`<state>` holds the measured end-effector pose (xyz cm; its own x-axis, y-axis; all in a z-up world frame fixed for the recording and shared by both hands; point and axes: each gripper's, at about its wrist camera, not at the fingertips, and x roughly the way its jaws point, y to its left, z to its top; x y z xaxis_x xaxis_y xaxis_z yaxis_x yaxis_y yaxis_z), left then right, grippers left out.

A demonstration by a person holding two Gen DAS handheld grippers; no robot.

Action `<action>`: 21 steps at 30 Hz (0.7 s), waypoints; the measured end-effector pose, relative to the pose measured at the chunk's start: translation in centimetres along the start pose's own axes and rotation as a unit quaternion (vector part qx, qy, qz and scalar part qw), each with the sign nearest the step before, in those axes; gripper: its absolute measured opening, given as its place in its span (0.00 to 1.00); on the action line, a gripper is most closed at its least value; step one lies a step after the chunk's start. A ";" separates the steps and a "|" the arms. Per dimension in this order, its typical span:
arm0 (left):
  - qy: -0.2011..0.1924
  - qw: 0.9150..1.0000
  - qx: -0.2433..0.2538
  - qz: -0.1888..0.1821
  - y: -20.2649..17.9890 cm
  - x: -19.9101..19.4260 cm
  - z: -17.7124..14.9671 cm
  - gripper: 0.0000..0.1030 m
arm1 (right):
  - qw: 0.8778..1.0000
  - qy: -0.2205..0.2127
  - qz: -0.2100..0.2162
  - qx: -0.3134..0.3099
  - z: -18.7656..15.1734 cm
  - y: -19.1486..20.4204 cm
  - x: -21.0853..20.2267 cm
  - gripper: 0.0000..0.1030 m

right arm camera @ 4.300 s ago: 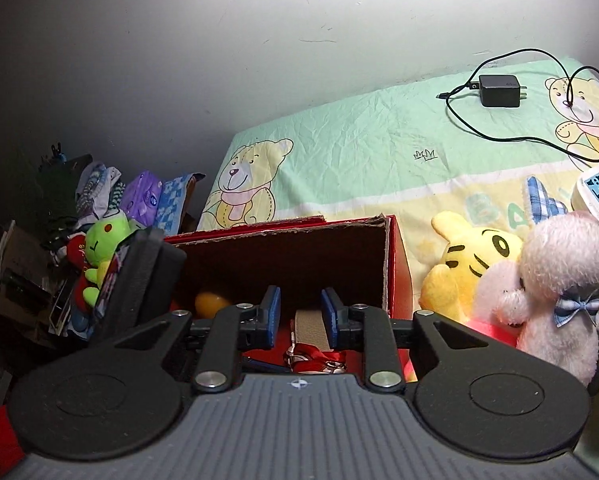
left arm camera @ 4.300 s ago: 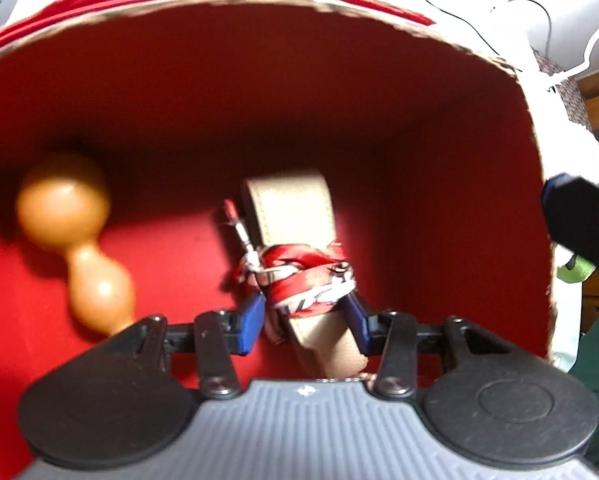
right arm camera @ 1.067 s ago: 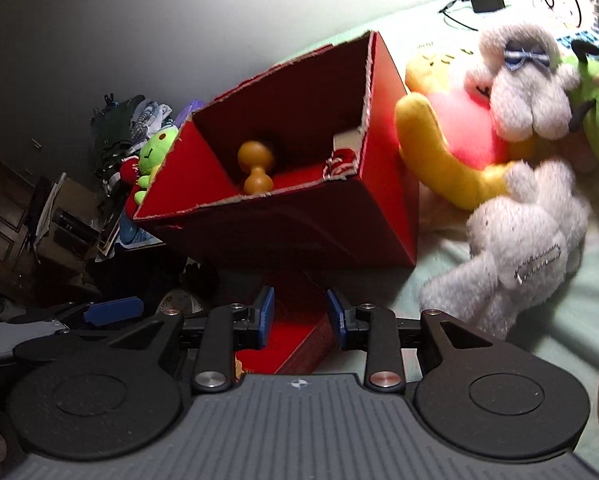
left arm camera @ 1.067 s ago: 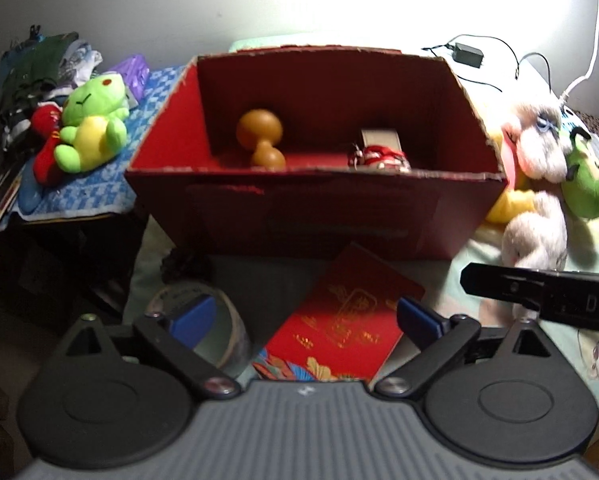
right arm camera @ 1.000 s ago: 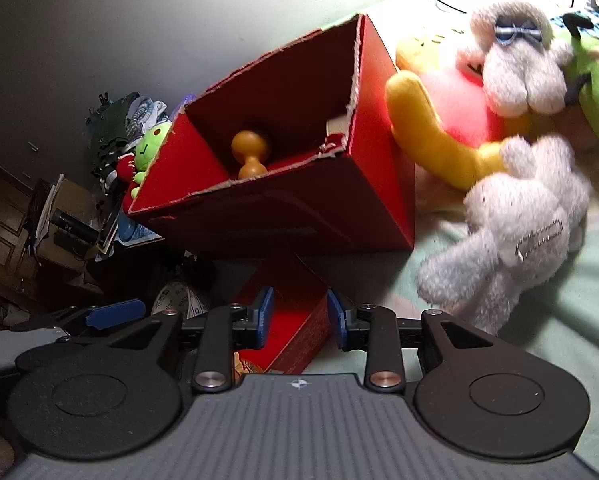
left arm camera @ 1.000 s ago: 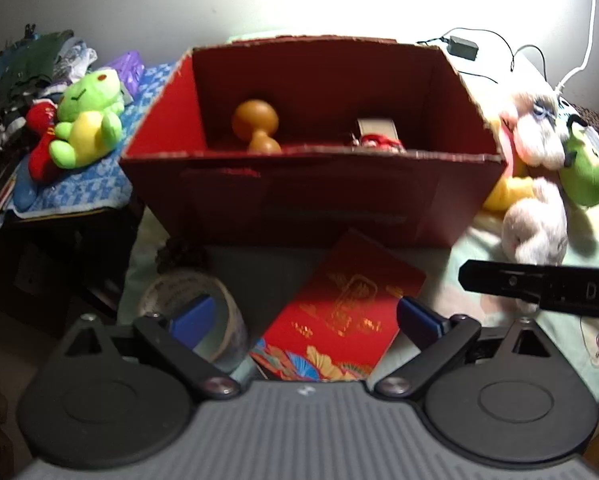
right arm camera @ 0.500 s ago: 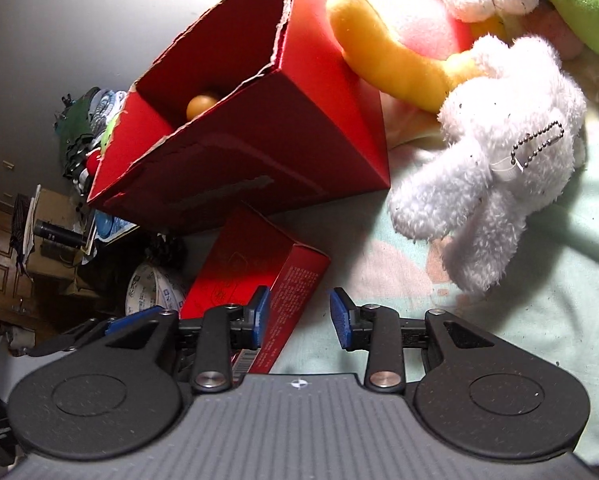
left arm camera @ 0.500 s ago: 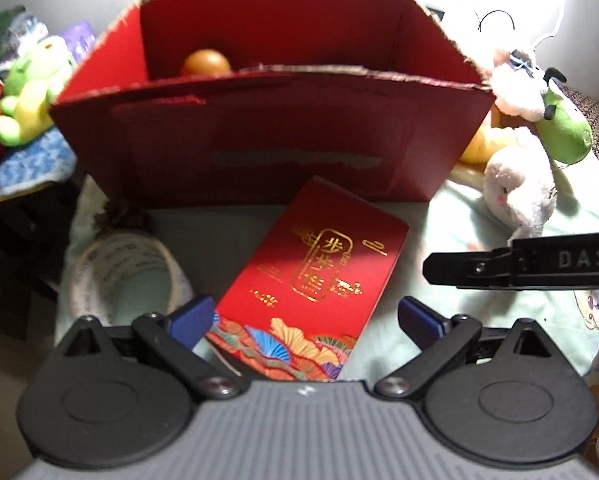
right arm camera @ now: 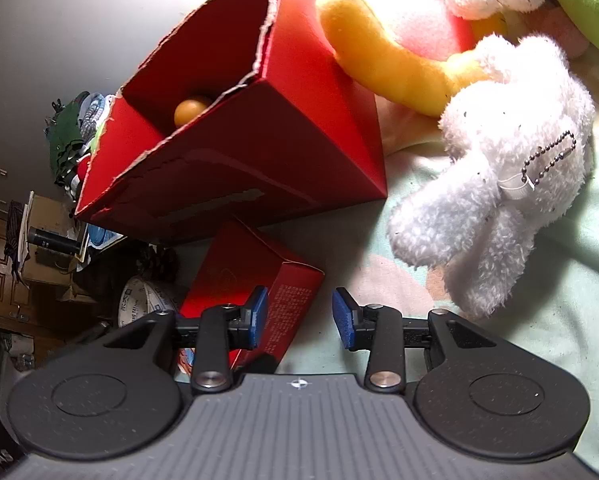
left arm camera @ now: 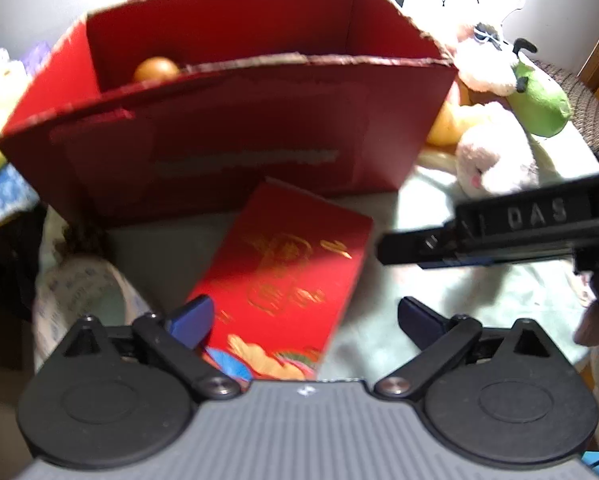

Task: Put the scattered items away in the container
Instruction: 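Close the right gripper around the red gift box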

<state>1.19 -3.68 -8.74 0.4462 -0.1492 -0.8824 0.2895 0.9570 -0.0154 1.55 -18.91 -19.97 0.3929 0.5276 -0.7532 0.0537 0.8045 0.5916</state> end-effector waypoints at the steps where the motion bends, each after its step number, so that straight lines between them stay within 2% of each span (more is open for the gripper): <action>1: -0.003 1.000 0.004 0.005 0.3 0.1 0.3 0.96 | 1.000 0.001 0.000 0.003 0.0 -0.1 0.1 0.39; 8: 0.024 0.999 -0.017 -0.026 2.3 2.1 1.4 0.96 | 1.000 0.007 0.008 0.006 0.1 -0.1 0.3 0.39; 13: 0.030 0.999 -0.013 -0.040 1.0 2.1 0.4 0.96 | 1.000 0.013 0.011 0.014 0.1 -0.6 0.5 0.39; 21: 0.042 0.995 -0.037 -0.084 -0.9 1.6 -1.7 0.96 | 1.000 0.015 0.015 0.013 0.2 -1.3 0.3 0.39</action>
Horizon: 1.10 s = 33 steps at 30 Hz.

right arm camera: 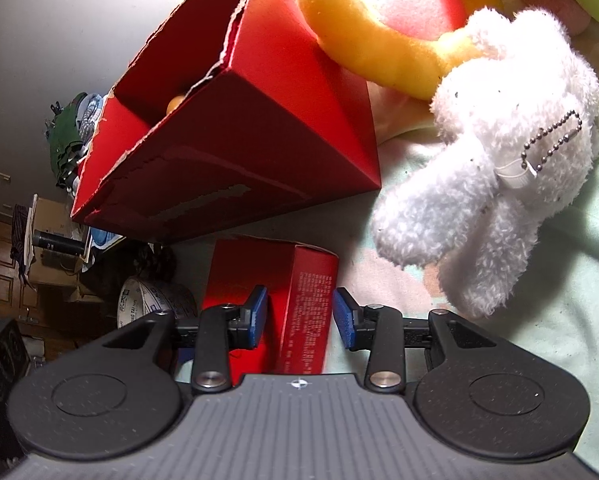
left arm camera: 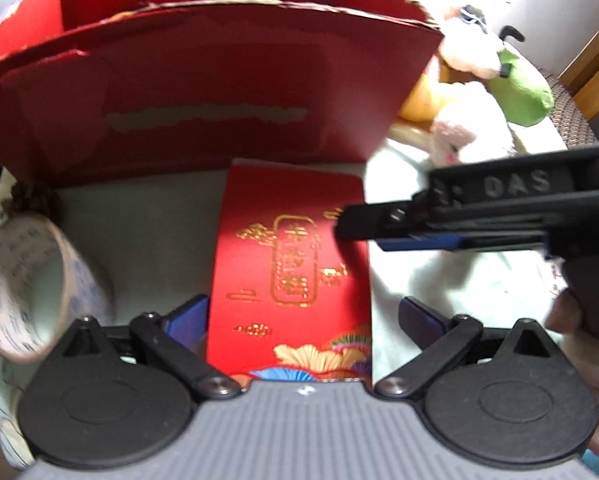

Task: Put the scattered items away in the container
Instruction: 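Close the right gripper around the red gift box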

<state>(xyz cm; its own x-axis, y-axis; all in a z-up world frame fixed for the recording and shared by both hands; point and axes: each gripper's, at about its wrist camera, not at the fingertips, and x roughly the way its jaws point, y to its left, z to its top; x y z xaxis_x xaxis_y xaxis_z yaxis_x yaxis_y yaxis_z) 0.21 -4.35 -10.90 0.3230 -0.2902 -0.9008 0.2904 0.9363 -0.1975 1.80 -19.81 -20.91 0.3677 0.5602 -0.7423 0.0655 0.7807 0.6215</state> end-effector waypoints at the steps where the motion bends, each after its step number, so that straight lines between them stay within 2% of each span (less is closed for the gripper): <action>1: 0.001 1.000 0.000 -0.004 -0.2 0.0 -0.1 0.96 | 1.000 0.001 0.002 -0.001 0.0 -0.1 -0.1 0.39; 8: 0.006 0.999 -0.032 -0.037 -0.2 0.4 0.0 0.92 | 1.000 0.017 0.010 -0.023 -0.6 -0.2 -0.3 0.41; 14: 0.005 1.000 0.005 -0.026 -2.1 0.7 0.0 0.89 | 1.000 0.013 0.006 -0.009 -0.6 -1.0 -0.3 0.51; 17: 0.009 1.000 0.007 -0.024 -2.0 1.3 0.1 0.89 | 1.000 0.021 0.014 0.003 -0.7 -1.5 0.0 0.55; 25: 0.022 0.999 0.027 -0.032 -3.4 1.7 0.1 0.87 | 1.000 0.006 0.007 -0.018 -1.3 -1.6 -1.5 0.54; 33: 0.002 0.995 0.078 -0.064 -6.8 -1.0 0.7 0.87 | 0.999 -0.032 0.013 -0.020 -1.8 -2.3 -6.4 0.53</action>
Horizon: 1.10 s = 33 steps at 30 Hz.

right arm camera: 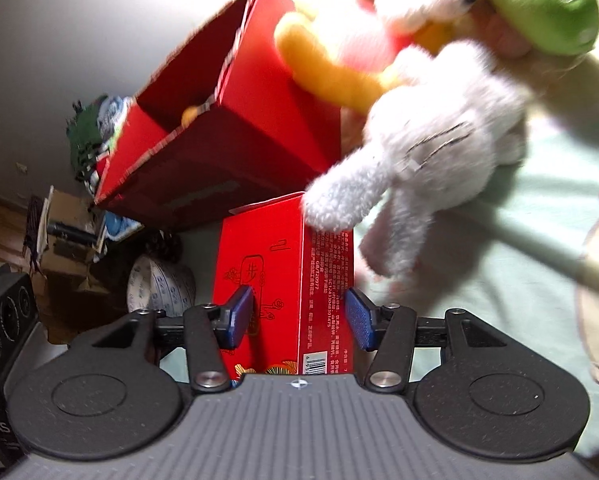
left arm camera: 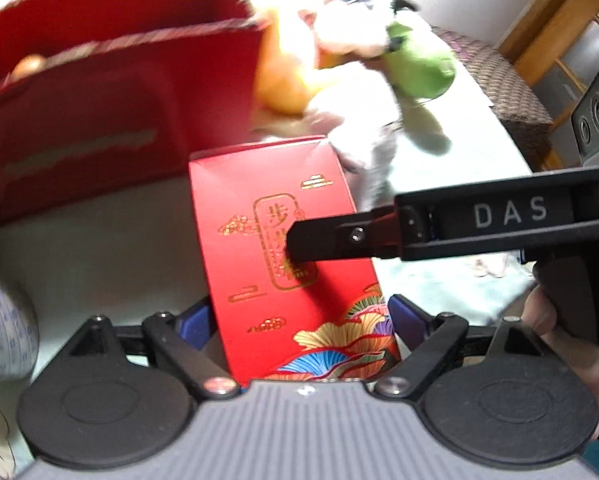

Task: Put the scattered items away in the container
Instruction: 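Close the right gripper around the red gift box, then lift the red gift box with the right gripper and carry it over the red box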

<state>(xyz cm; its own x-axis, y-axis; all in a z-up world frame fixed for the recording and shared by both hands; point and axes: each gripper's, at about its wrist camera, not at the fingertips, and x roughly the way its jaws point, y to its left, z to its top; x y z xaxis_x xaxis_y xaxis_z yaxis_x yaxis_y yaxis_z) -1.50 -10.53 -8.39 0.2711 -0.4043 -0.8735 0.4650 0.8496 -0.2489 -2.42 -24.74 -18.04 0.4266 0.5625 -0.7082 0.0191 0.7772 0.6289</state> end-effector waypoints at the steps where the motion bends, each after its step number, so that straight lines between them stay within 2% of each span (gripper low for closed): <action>1: -0.004 1.000 0.008 -0.003 -0.5 -0.3 0.3 0.87 | 1.000 -0.009 -0.001 0.001 0.0 -0.1 -0.7 0.53; 11: -0.068 0.995 0.064 -0.020 -4.3 -4.4 3.6 0.87 | 0.994 -0.105 0.005 0.005 1.0 0.8 -6.6 0.53; 17: -0.115 0.990 0.086 -0.010 -4.3 -7.0 7.2 0.87 | 0.988 -0.155 0.017 -0.021 4.2 2.9 -8.5 0.53; 25: -0.158 0.984 0.084 0.015 0.5 -10.6 12.7 0.87 | 0.978 -0.189 0.025 -0.089 10.1 8.7 -7.0 0.53; 28: -0.158 0.985 0.072 0.019 3.3 -10.9 14.4 0.87 | 0.976 -0.186 0.026 -0.108 12.0 10.4 -5.0 0.53; 33: -0.141 0.988 0.055 0.027 7.8 -10.1 16.3 0.87 | 0.981 -0.157 0.031 -0.106 14.7 12.0 -0.8 0.53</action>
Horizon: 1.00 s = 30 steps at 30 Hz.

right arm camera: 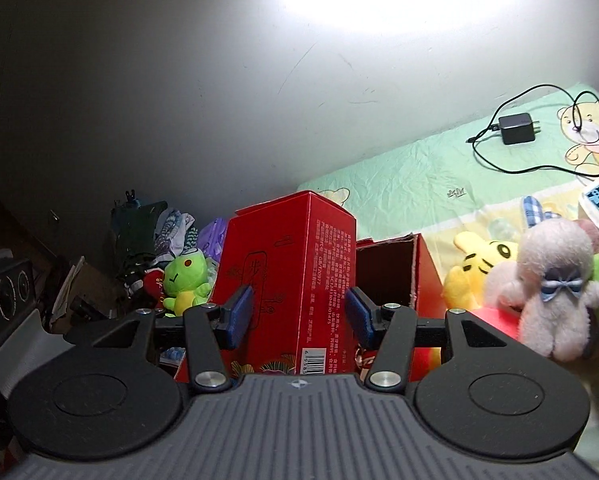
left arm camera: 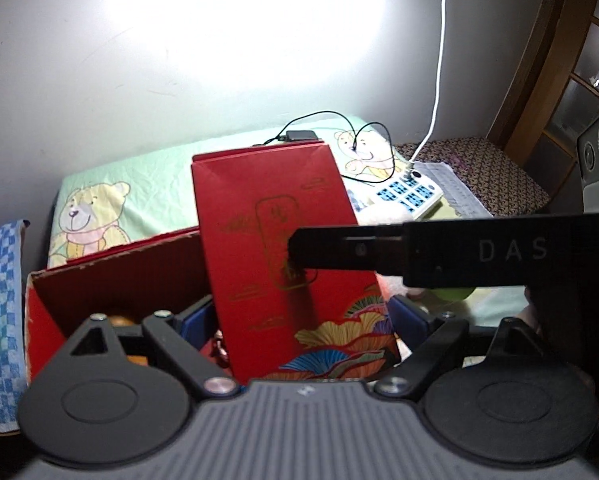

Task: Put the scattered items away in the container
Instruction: 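Lift the red gift box with the right gripper and carry it over the red box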

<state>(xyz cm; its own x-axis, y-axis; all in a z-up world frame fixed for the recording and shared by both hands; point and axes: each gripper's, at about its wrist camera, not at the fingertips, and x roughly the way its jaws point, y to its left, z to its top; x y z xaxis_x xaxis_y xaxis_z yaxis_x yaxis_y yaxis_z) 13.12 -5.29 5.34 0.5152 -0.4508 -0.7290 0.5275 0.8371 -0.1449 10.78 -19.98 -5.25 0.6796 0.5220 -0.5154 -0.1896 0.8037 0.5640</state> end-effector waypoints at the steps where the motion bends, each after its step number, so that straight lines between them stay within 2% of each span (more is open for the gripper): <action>1: 0.006 1.000 -0.002 0.000 0.9 0.4 0.1 0.87 | 1.000 0.007 -0.001 0.000 0.1 0.1 0.9 0.53; 7: 0.044 0.999 -0.017 -0.006 5.2 3.1 -0.1 0.87 | 0.999 0.041 -0.019 -0.016 0.0 1.1 5.4 0.53; 15: 0.115 0.993 -0.032 -0.019 8.6 6.9 -1.3 0.87 | 0.994 0.103 -0.035 0.012 -1.3 0.4 10.3 0.53; 23: 0.193 0.980 -0.050 -0.002 10.2 10.9 -2.1 0.87 | 0.981 0.186 -0.042 0.024 -1.7 -0.7 14.3 0.53; 30: 0.253 0.965 -0.064 0.012 11.0 14.1 -2.2 0.87 | 0.963 0.264 -0.046 0.040 -1.3 -2.2 17.3 0.54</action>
<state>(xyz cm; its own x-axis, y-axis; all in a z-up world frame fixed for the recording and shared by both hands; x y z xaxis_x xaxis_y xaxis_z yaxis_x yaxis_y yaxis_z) 24.70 -1.81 -8.02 0.1132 -0.2483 -0.9620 0.4153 0.8915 -0.1812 21.98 -12.38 -16.25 0.2323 0.5392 -0.8095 -0.0754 0.8398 0.5377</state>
